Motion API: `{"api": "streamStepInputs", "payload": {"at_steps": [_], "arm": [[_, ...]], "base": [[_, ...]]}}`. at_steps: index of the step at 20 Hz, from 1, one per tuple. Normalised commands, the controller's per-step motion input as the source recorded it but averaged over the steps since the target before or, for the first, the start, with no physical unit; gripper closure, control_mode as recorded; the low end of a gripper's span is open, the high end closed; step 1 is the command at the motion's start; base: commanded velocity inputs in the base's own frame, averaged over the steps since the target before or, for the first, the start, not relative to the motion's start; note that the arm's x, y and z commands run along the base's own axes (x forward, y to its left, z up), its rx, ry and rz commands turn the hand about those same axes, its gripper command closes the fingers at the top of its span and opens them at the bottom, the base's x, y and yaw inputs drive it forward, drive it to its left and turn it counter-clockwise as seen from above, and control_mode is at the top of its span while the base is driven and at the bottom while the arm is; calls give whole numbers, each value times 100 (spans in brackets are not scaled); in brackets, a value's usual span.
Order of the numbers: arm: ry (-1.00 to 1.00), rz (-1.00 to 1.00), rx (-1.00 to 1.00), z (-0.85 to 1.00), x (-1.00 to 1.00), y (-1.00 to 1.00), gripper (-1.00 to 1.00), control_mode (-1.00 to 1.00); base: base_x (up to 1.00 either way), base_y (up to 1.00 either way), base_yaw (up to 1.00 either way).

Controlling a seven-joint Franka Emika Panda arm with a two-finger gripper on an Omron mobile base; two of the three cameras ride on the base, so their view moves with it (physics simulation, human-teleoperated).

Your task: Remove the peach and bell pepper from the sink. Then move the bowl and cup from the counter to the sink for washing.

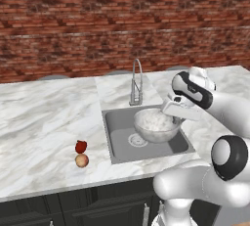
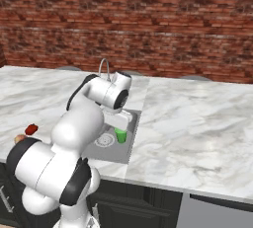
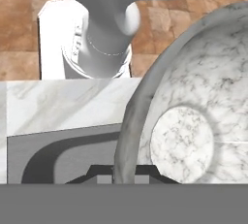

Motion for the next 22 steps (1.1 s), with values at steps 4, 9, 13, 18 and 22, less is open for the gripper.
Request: {"api": "streamStepInputs", "payload": {"at_steps": [4, 9, 13, 18, 22], "arm": [[0, 0, 5, -7, 15, 16, 100, -100], [0, 1, 3, -9, 14, 14, 100, -100], [0, 0, 0, -12, 11, 5, 100, -100], [0, 0, 0, -16, 9, 2, 100, -100], [0, 0, 0, -16, 10, 0, 100, -100]], "base": [[0, 0, 0], [0, 0, 0], [0, 0, 0], [0, 0, 0], [0, 0, 0]]}}
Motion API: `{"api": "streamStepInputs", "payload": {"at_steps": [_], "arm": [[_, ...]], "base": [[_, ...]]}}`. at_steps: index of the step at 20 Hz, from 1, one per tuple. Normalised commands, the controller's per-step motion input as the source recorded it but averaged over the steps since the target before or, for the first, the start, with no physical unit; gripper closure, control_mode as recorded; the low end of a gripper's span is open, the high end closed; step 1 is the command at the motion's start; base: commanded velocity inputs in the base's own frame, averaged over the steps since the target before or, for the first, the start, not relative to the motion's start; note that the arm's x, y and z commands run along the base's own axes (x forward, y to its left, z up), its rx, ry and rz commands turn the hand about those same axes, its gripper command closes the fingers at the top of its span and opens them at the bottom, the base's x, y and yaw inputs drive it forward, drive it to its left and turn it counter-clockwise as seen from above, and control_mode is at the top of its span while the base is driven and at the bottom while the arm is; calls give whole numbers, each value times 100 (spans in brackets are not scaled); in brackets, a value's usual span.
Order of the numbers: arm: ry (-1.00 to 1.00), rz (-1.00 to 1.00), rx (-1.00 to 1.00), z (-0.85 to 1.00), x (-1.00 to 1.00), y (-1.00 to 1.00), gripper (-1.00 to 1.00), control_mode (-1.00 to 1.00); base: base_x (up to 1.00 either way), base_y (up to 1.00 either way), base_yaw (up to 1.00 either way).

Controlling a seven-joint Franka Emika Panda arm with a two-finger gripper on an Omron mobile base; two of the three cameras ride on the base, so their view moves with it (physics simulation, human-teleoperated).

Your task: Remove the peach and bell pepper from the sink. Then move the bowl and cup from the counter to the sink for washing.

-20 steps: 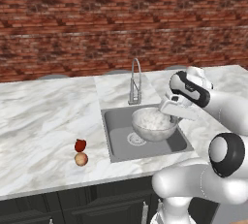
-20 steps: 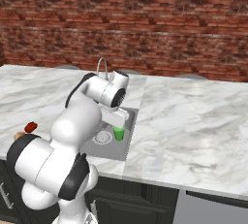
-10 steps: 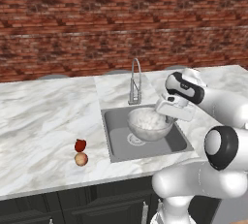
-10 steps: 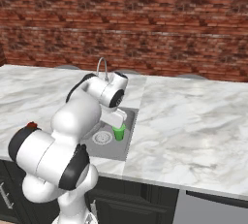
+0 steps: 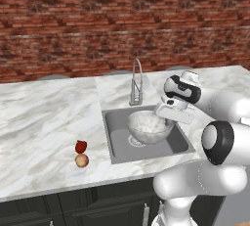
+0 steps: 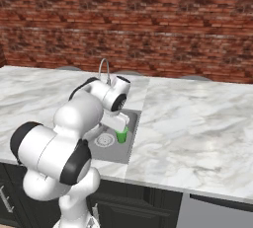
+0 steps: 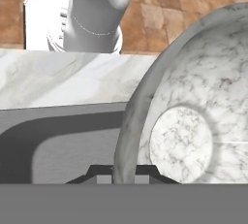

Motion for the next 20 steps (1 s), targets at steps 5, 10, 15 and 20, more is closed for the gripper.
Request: {"api": "streamStepInputs", "payload": {"at_steps": [5, 10, 15, 20], "arm": [[0, 0, 0, -17, 9, 3, 100, -100], [0, 0, 0, -17, 8, 5, 100, -100], [0, 0, 0, -18, 7, 7, 100, -100], [0, 0, 0, -18, 8, 8, 100, -100]], "base": [[0, 0, 0], [0, 0, 0], [0, 0, 0], [0, 0, 0]]}}
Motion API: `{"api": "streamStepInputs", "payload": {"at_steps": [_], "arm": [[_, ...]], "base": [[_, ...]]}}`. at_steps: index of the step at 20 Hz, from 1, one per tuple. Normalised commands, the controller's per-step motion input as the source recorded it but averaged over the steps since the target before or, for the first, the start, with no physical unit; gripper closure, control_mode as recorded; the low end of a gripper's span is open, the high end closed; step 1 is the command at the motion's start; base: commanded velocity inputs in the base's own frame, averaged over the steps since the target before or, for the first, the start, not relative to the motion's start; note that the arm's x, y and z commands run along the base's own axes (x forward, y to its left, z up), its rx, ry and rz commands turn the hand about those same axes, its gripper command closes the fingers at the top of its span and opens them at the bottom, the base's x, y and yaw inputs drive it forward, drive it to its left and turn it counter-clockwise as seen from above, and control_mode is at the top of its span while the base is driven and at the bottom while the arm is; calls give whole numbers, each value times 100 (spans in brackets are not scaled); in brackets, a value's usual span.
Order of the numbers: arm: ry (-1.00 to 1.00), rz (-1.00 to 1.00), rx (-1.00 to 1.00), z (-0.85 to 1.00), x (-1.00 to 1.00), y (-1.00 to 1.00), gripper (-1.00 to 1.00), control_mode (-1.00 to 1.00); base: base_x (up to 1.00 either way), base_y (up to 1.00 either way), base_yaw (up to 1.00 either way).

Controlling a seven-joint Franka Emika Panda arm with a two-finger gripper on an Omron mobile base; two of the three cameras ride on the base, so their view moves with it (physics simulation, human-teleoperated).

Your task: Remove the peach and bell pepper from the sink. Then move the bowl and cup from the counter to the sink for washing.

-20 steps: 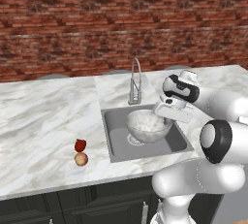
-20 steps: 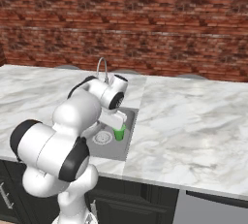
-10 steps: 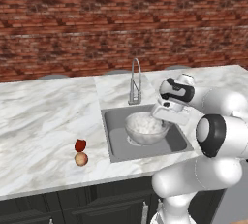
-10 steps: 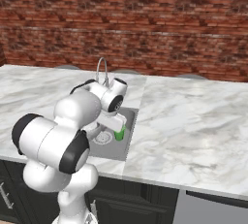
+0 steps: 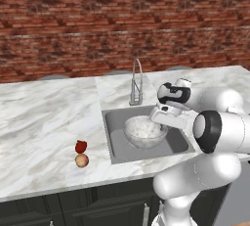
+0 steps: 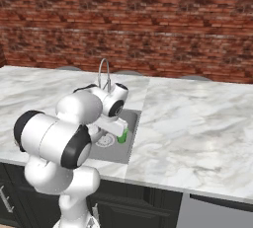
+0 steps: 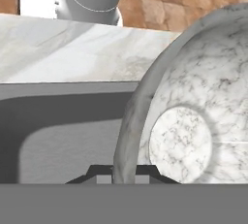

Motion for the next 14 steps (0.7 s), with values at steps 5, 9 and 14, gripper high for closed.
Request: {"api": "streamStepInputs", "payload": {"at_steps": [5, 9, 14], "arm": [[0, 0, 0, -15, 11, 8, 100, -100], [0, 0, 0, -15, 13, 9, 100, -100], [0, 0, 0, -14, 19, 7, 100, -100]], "base": [[0, 0, 0], [0, 0, 0], [0, 0, 0]]}}
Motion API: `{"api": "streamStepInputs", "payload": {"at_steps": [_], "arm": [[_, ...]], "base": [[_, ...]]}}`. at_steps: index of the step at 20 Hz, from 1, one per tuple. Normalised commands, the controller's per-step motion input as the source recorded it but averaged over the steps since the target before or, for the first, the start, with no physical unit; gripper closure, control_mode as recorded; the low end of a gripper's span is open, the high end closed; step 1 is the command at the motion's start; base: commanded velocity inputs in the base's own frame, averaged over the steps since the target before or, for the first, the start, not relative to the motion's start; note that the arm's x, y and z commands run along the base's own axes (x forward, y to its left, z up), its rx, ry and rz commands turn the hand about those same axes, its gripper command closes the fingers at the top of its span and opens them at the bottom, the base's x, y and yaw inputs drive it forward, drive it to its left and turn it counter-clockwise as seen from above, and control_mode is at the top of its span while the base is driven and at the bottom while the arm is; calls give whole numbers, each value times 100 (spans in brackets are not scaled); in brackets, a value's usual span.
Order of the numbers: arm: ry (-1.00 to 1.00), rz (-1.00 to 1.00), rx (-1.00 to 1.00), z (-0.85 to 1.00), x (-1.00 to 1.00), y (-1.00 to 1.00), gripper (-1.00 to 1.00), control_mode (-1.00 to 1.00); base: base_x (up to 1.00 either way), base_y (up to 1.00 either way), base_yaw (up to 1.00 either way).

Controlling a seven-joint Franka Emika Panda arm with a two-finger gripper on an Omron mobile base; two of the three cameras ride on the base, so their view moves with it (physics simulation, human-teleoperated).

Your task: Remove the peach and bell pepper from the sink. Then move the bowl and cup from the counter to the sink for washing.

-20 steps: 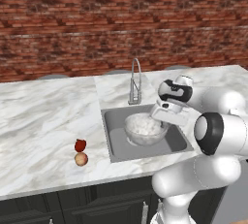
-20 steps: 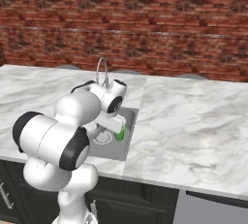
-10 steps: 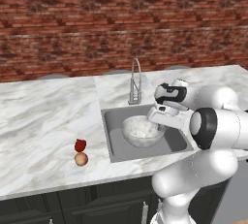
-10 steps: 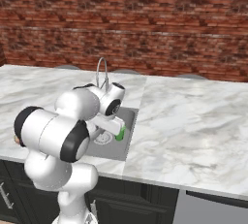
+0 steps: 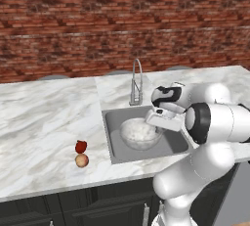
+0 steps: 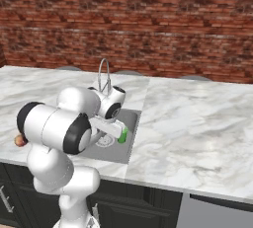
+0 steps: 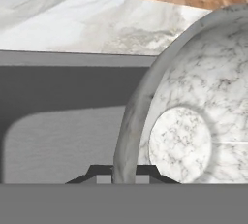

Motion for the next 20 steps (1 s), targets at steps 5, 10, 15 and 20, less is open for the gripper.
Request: {"api": "streamStepInputs", "payload": {"at_steps": [5, 10, 15, 20], "arm": [[0, 0, 0, -14, 20, 4, 100, -100], [0, -1, 0, -13, 22, 1, 100, -100], [0, -1, 0, -16, 20, 0, 100, -100], [0, -3, 0, -16, 17, 3, 100, -100]], "base": [[0, 0, 0], [0, 0, 0], [0, 0, 0], [0, 0, 0]]}}
